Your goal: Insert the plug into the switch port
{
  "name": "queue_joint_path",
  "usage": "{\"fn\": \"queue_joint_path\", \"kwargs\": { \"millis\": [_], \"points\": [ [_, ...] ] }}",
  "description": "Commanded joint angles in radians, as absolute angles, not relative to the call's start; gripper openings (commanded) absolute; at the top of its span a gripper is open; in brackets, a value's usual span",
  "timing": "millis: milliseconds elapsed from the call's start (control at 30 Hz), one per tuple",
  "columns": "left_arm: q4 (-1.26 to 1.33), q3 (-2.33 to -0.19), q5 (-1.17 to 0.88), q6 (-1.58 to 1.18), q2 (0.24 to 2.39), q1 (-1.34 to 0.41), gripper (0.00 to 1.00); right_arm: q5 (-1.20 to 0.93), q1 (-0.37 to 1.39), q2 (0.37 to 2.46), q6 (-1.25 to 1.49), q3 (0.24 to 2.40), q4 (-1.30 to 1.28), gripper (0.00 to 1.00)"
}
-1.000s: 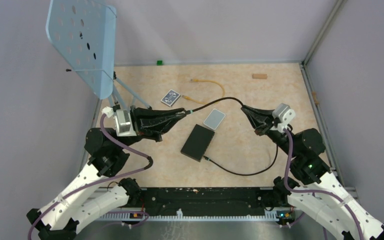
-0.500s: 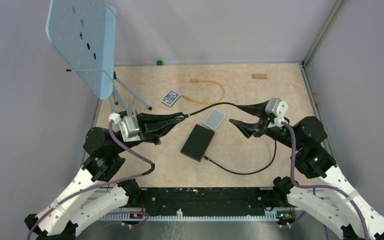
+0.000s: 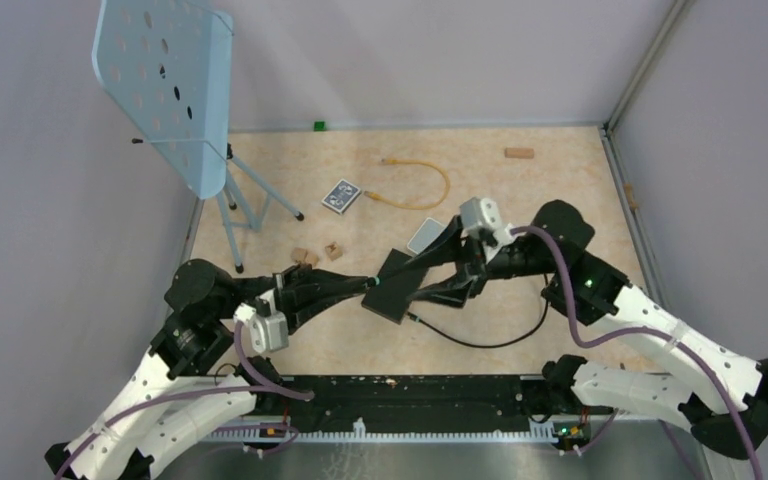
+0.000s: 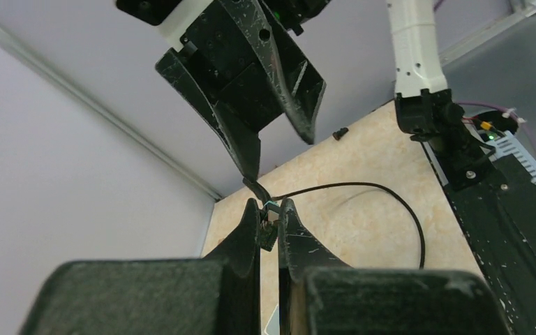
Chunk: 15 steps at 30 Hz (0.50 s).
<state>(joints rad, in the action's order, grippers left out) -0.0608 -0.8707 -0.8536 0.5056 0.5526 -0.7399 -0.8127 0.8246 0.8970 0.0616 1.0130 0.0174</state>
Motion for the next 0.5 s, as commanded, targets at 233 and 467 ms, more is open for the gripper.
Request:
{"fn": "queue_joint_path", "kwargs": {
  "millis": [233, 467],
  "points": [
    [-0.246, -0.917, -1.060, 0.734, 0.534, -0.739, 0.00, -0.678, 1.084, 1.003, -0.107, 1.098, 0.035, 0.49],
    [-0.297, -0.928, -1.119, 0.755, 0.537, -0.739, 0.00, -0.661, 1.087, 1.041, -0.134, 1.115, -0.020, 0.46]
  ]
}}
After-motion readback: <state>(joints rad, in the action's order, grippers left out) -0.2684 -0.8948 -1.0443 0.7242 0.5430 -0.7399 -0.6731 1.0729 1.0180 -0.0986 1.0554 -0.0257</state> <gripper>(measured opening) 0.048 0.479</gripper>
